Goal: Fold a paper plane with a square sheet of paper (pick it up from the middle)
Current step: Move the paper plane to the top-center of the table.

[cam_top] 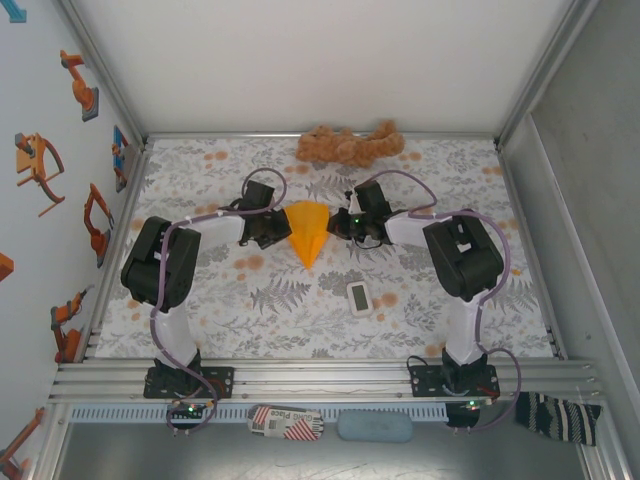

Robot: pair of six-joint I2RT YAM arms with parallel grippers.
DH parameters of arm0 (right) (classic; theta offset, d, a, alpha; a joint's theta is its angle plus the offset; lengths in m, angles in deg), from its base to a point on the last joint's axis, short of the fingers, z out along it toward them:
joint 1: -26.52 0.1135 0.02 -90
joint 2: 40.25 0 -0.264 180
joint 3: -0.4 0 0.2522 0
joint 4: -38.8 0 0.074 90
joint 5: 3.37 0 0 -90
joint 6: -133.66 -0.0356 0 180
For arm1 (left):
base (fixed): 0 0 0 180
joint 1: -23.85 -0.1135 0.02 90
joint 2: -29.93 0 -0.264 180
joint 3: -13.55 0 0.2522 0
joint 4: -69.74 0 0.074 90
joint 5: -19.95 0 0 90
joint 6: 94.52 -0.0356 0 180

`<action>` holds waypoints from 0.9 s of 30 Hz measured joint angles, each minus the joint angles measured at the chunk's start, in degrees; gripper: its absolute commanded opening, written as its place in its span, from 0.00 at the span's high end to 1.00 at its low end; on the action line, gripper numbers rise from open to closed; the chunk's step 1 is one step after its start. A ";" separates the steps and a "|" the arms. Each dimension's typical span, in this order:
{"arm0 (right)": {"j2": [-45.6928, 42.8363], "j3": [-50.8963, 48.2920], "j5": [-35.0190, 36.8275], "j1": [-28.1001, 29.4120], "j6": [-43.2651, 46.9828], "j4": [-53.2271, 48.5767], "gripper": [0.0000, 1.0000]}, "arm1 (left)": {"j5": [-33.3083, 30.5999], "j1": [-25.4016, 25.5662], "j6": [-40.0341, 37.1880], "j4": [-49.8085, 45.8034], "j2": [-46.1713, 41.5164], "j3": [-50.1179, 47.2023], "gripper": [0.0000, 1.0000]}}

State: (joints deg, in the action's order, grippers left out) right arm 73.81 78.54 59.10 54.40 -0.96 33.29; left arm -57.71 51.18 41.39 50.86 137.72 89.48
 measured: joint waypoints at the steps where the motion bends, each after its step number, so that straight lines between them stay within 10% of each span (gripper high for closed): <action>1: 0.00 -0.11 0.17 -0.02 -0.07 -0.09 1.00 | 0.09 -0.02 0.20 0.46 0.00 -0.24 0.96; 16: -4.68 -0.37 3.58 0.11 0.81 -6.12 0.61 | 2.80 -0.42 1.88 5.14 0.00 -1.60 0.96; 27: -5.86 4.61 9.66 8.09 8.11 -14.25 0.59 | 4.15 -0.44 2.10 5.84 0.00 -1.60 0.96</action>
State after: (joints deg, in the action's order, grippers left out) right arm 67.95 83.15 68.76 62.49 7.15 19.04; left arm -53.56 50.74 43.49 56.69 137.72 87.89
